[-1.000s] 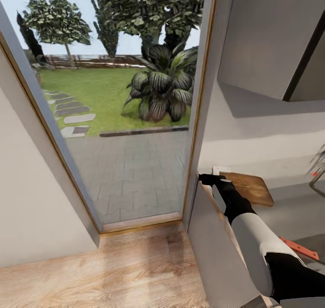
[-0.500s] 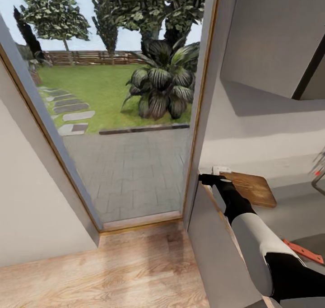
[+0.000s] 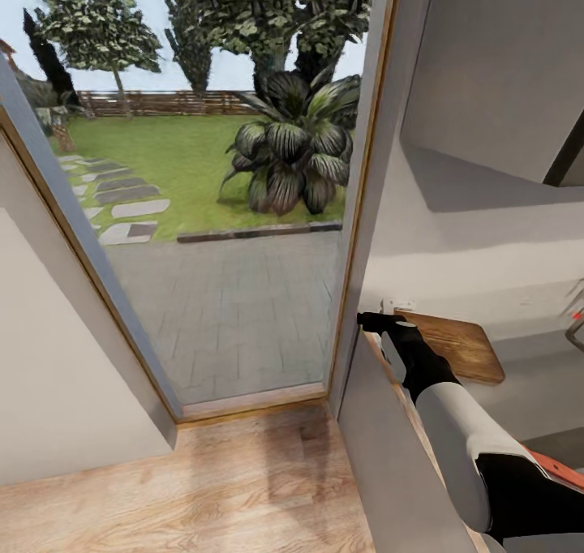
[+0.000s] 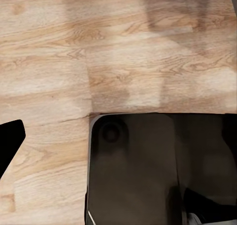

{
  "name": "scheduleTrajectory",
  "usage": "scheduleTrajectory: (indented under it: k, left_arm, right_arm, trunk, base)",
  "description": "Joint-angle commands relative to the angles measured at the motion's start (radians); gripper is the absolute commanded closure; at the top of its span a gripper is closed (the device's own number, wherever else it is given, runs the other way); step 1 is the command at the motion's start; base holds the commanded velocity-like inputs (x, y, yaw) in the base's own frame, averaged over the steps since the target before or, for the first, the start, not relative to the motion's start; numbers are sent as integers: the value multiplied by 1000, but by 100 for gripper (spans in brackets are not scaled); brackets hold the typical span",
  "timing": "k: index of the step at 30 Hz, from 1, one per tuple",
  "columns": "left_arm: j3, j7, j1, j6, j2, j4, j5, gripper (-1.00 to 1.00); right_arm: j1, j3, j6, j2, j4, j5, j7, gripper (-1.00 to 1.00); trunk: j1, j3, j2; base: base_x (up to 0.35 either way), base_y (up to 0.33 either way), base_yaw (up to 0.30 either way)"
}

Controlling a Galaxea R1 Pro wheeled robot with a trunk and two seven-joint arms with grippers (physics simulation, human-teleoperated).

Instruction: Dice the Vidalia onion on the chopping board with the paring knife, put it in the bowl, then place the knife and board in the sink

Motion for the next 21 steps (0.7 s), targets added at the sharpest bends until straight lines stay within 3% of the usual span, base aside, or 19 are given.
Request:
scheduleTrajectory:
  k: [1, 21]
  left_arm:
    - [0, -1, 0, -1, 0, -1, 2, -100]
    - [0, -2, 0, 0, -4, -1, 1, -100]
  right_arm:
    - [-1, -3, 5, 1, -2, 0, -2, -100]
    - [-1, -8, 5, -2, -2, 2, -3, -100]
  trunk:
    - [1, -2, -2]
    - [1, -2, -2]
  base:
    - [4, 0, 0]
    - [0, 0, 0]
